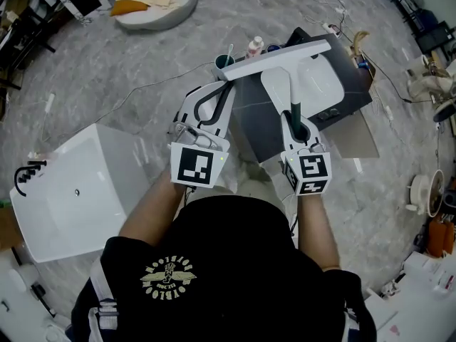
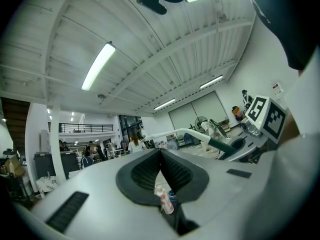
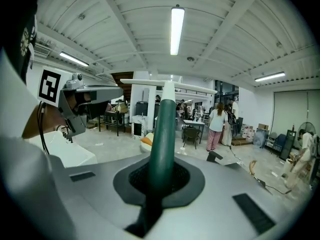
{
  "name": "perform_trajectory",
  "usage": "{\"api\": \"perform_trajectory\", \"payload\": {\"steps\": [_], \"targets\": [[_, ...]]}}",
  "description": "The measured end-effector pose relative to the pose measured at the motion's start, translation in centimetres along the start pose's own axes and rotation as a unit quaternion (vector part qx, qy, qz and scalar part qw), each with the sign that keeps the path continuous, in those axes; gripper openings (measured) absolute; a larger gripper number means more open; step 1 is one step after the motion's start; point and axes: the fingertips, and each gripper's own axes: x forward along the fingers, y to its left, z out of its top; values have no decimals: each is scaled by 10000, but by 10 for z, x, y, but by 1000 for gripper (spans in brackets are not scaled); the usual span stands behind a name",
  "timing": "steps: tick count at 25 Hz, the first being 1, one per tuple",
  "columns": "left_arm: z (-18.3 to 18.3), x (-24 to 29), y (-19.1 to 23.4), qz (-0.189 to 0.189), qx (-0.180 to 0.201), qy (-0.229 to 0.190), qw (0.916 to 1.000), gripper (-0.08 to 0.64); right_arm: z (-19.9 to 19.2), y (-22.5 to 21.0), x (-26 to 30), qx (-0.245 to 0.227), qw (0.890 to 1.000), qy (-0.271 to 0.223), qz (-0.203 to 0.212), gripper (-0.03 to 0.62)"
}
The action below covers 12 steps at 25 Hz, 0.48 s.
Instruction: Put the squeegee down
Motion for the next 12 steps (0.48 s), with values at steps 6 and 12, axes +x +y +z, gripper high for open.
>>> {"api": "perform_trajectory", "payload": {"steps": [6, 12], "targets": [[-6, 14, -1, 32, 72, 119, 9999, 23, -22, -10, 23, 143, 9996, 133, 180, 28], [-15, 27, -3, 152, 64, 208, 9996, 23, -36, -26, 40, 287, 9989, 213, 289, 28]]}}
